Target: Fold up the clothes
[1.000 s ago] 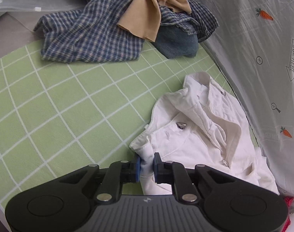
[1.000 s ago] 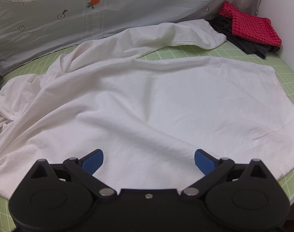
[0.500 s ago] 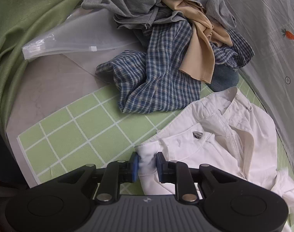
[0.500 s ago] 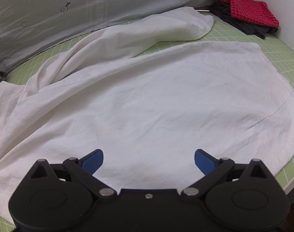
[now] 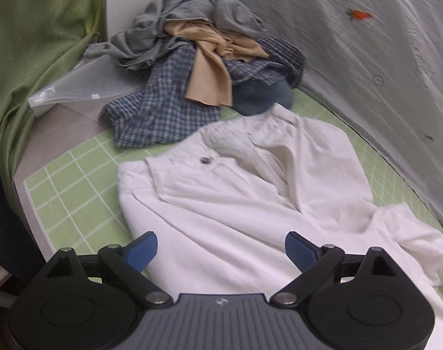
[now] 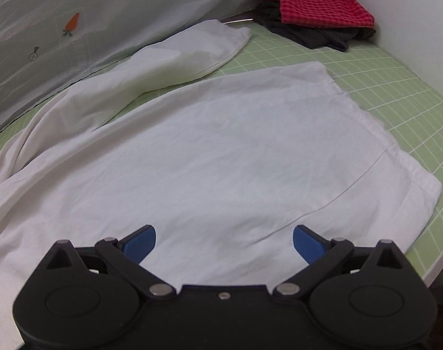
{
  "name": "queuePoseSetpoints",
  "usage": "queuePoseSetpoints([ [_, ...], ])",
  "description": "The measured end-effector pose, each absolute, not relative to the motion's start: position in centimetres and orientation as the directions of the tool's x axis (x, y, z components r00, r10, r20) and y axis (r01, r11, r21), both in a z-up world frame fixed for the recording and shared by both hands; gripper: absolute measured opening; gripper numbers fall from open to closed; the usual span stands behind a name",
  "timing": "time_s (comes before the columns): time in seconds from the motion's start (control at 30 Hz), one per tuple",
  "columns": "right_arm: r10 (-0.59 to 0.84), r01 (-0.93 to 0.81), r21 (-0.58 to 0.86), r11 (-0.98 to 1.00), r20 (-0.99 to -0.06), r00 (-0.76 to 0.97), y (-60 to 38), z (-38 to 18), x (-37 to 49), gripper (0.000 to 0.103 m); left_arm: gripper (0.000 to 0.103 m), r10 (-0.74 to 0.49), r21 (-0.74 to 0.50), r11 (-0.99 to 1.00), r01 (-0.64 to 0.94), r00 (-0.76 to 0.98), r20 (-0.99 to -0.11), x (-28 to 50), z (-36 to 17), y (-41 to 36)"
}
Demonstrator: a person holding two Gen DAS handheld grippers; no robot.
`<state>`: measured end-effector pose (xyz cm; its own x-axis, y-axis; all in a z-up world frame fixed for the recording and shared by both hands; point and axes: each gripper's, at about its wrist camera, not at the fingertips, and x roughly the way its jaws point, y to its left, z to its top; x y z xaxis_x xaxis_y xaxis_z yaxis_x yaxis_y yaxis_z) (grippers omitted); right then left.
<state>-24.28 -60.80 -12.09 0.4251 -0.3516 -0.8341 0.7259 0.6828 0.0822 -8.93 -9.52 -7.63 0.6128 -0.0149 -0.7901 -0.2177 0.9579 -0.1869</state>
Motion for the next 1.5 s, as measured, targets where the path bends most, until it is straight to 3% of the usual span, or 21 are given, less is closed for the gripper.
queuePoseSetpoints([
  [0.33, -0.462, 0.699, -0.1, 0.708, -0.814, 0.352, -73.6, -14.1, -28.0, 0.103, 0.097, -0.057, -0.116, 0.99, -0.076, 0.542, -0.838, -13.3, -8.7, -22.2],
  [0.47, -0.458, 0.687, -0.101, 0.719, -0.813, 0.36, -76.5, -14.9, -28.8, 0.103, 0.097, -0.052, -0.091, 0.995, -0.046, 0.544, -0.838, -13.8, -8.0, -25.0],
  [0.67, -0.399, 0.735, 0.008, 0.678, -0.835, 0.378, -79.2, -15.6, -29.6, 0.102, 0.097, -0.046, -0.053, 0.999, 0.003, 0.551, -0.833, -13.7, -7.2, -27.9],
  [0.7, -0.401, 0.741, 0.022, 0.671, -0.83, 0.387, -79.4, -15.5, -29.9, 0.095, 0.097, -0.048, -0.05, 0.999, 0.011, 0.551, -0.833, -13.6, -7.2, -28.3],
  [0.73, -0.411, 0.745, 0.026, 0.666, -0.822, 0.396, -79.4, -15.2, -30.2, 0.078, 0.097, -0.05, -0.046, 0.999, 0.02, 0.551, -0.833, -13.4, -7.1, -28.7],
  [0.77, -0.413, 0.74, 0.027, 0.672, -0.816, 0.404, -79.5, -15.0, -30.5, 0.069, 0.097, -0.051, -0.043, 0.999, 0.029, 0.552, -0.833, -13.2, -7.0, -29.1],
  [0.8, -0.405, 0.728, 0.033, 0.684, -0.814, 0.417, -79.6, -14.8, -30.7, 0.048, 0.097, -0.054, -0.04, 0.998, 0.039, 0.552, -0.832, -13.0, -6.9, -29.5],
  [0.83, -0.397, 0.717, 0.039, 0.696, -0.811, 0.43, -79.8, -14.6, -31.0, 0.034, 0.097, -0.058, -0.037, 0.998, 0.05, 0.552, -0.832, -12.7, -6.8, -29.9],
  [0.93, -0.369, 0.701, 0.08, 0.709, -0.805, 0.465, -80.2, -14.3, -31.6, 0.018, 0.097, -0.072, -0.031, 0.996, 0.083, 0.558, -0.827, -11.9, -6.5, -30.5],
  [1.07, -0.448, 0.764, 0.017, 0.645, -0.802, 0.395, -80.4, -14.0, -32.7, 0.011, 0.097, -0.088, -0.017, 0.992, 0.128, 0.572, -0.815, -11.0, -5.9, -31.0],
  [1.23, -0.47, 0.831, -0.01, 0.556, -0.828, 0.305, -81.5, -13.4, -33.0, 0.021, 0.097, -0.081, -0.023, 0.994, 0.11, 0.564, -0.822, -9.1, -5.9, -28.7],
  [1.3, -0.493, 0.817, -0.053, 0.575, -0.819, 0.294, -81.0, -12.6, -31.7, 0.029, 0.097, -0.074, -0.033, 0.996, 0.082, 0.564, -0.823, -8.1, -5.9, -27.5],
  [1.4, -0.515, 0.802, -0.059, 0.595, -0.794, 0.323, -80.3, -11.2, -29.3, 0.062, 0.097, -0.053, -0.05, 0.999, 0.021, 0.562, -0.826, -5.7, -6.3, -25.5],
  [1.5, -0.499, 0.789, -0.009, 0.614, -0.78, 0.379, -79.9, -10.1, -25.7, 0.07, 0.097, -0.023, -0.073, 0.995, -0.071, 0.542, -0.84, -2.6, -7.1, -23.8],
])
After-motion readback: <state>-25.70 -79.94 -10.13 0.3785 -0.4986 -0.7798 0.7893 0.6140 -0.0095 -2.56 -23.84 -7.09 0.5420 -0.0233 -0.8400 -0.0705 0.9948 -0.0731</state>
